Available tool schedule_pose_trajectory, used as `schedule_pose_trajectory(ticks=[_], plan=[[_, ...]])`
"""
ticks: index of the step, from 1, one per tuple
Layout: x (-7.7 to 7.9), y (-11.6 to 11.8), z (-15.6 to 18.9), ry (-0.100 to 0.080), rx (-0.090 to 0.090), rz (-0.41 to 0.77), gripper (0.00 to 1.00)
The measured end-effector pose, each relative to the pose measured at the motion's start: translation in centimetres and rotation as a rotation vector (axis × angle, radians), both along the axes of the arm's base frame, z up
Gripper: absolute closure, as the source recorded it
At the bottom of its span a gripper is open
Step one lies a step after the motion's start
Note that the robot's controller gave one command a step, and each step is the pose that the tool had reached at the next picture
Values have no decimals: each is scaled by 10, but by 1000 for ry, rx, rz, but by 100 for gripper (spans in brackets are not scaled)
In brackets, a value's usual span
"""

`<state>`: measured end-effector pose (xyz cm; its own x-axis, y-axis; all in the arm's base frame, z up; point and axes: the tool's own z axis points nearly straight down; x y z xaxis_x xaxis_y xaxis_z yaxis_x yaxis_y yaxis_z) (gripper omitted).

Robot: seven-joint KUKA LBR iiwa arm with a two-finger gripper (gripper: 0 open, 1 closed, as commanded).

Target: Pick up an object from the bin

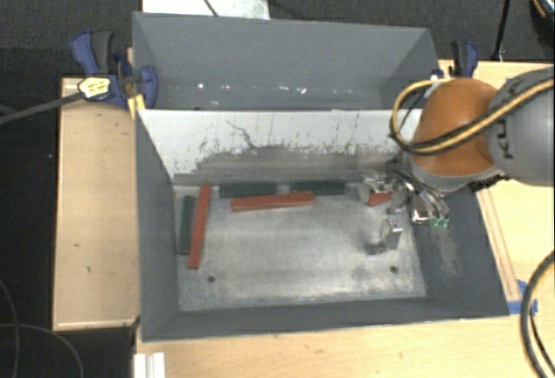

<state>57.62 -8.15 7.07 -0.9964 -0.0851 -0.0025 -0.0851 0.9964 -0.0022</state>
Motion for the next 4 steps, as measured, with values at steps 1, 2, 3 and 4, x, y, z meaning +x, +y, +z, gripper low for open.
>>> schedule_pose_trajectory(ticks=[1, 2, 3, 4], plan=[[-11, 26, 131, -7, 0, 299, 0], [11, -19, 134, -3, -2, 505, 0], [15, -28, 169, -7, 0, 120, 0], [13, -27, 89, 6, 4, 18, 0]])
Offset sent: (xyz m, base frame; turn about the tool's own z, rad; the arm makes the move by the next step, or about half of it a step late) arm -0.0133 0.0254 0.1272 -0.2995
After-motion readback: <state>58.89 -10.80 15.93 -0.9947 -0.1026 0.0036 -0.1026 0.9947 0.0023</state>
